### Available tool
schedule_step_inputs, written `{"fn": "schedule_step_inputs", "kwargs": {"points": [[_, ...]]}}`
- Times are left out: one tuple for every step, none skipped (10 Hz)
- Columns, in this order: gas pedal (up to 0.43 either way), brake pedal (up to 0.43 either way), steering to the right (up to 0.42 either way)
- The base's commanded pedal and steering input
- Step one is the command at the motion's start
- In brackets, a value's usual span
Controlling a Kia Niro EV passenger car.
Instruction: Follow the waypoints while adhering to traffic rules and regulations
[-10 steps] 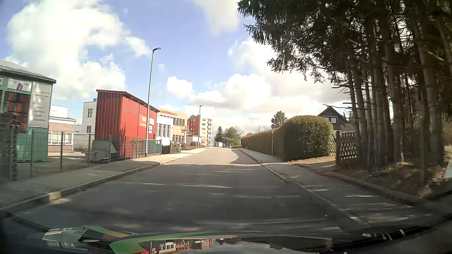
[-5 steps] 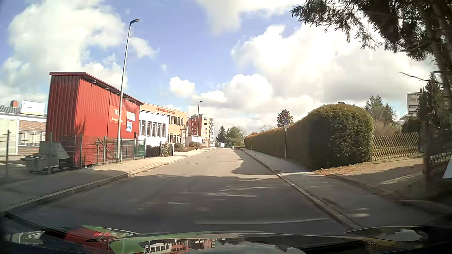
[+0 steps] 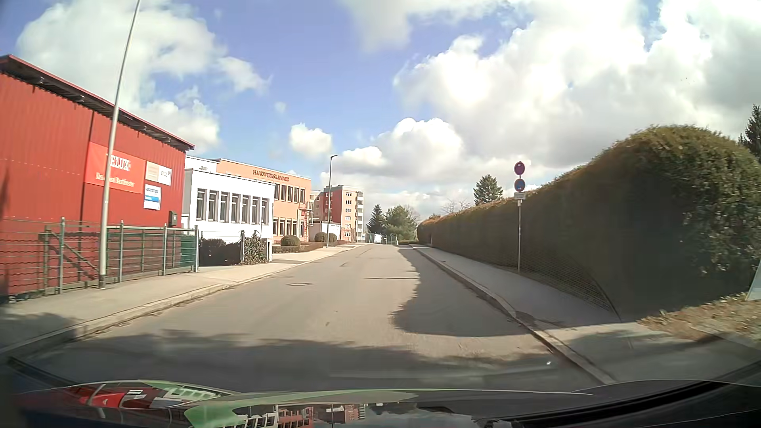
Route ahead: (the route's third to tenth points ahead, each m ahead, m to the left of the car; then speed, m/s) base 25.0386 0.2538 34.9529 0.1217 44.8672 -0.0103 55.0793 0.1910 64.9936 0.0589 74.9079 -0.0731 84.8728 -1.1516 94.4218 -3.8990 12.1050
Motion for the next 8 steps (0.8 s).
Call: {"fn": "schedule_step_inputs", "kwargs": {"points": [[0.177, 0.000, -0.002], [0.150, 0.000, -0.002], [0.138, 0.000, -0.001], [0.138, 0.000, -0.001], [0.138, 0.000, 0.000], [0.138, 0.000, 0.002], [0.138, 0.000, 0.004], [0.138, 0.000, 0.004]]}}
